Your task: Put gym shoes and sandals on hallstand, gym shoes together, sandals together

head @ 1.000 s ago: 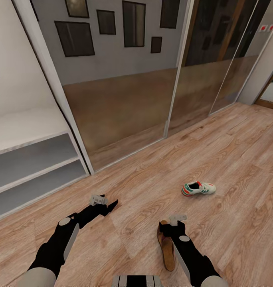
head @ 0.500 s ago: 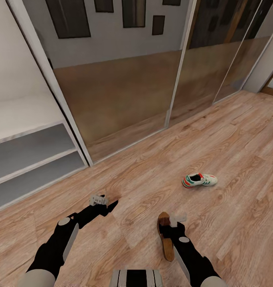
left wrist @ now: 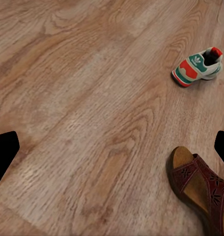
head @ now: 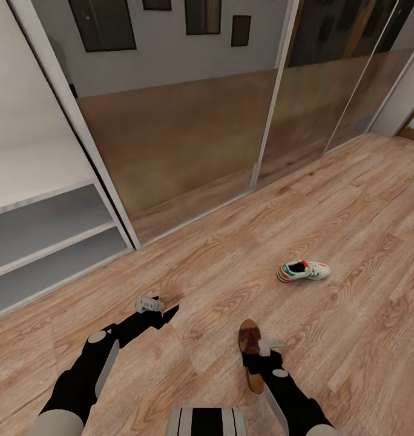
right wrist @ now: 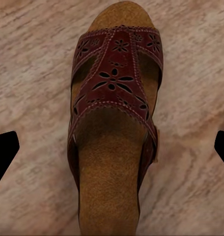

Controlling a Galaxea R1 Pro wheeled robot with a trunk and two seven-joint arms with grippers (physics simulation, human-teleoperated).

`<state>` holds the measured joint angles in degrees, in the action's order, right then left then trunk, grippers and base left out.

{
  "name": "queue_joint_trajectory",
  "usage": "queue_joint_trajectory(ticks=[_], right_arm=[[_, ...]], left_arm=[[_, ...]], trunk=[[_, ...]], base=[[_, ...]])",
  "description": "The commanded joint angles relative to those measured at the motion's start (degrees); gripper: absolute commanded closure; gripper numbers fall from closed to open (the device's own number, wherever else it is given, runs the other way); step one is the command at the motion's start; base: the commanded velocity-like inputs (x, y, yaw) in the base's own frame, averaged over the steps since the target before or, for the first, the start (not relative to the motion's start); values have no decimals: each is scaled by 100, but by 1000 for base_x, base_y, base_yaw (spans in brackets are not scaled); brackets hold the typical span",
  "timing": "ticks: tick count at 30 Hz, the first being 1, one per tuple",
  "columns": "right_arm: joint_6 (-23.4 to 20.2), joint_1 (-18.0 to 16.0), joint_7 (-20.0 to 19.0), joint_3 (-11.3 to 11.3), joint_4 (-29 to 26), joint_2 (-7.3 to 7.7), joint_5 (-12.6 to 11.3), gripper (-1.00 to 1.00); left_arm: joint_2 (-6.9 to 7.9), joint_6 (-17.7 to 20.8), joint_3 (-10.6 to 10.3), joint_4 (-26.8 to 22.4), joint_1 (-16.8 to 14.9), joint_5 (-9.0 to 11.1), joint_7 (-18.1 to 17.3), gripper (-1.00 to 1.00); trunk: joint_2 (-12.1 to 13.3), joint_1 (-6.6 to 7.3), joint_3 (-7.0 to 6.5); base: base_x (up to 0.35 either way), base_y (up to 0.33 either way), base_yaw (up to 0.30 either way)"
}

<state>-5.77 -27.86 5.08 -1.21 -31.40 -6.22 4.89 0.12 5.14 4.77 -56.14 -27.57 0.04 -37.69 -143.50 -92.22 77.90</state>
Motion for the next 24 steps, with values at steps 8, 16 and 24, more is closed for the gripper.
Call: queue_joint_trajectory(ticks=[8,16,24], right_arm=[[160,0,28,-4,218,-1,52,-100],[437,0,28,4,441,-2,48,-100],[459,0,28,23,444,-2,48,-100]], left_arm=[[-3,57,15,-6,-2,4,-37,-100],[3,57,-56,-10,-3,3,-37,-100],[1,57,-101,-11,-3,4,-37,-100]], trunk=[[-2,1,4],[-2,1,12],[-12,-20,249]], base=[[0,0,0],[0,0,5],[0,0,33]])
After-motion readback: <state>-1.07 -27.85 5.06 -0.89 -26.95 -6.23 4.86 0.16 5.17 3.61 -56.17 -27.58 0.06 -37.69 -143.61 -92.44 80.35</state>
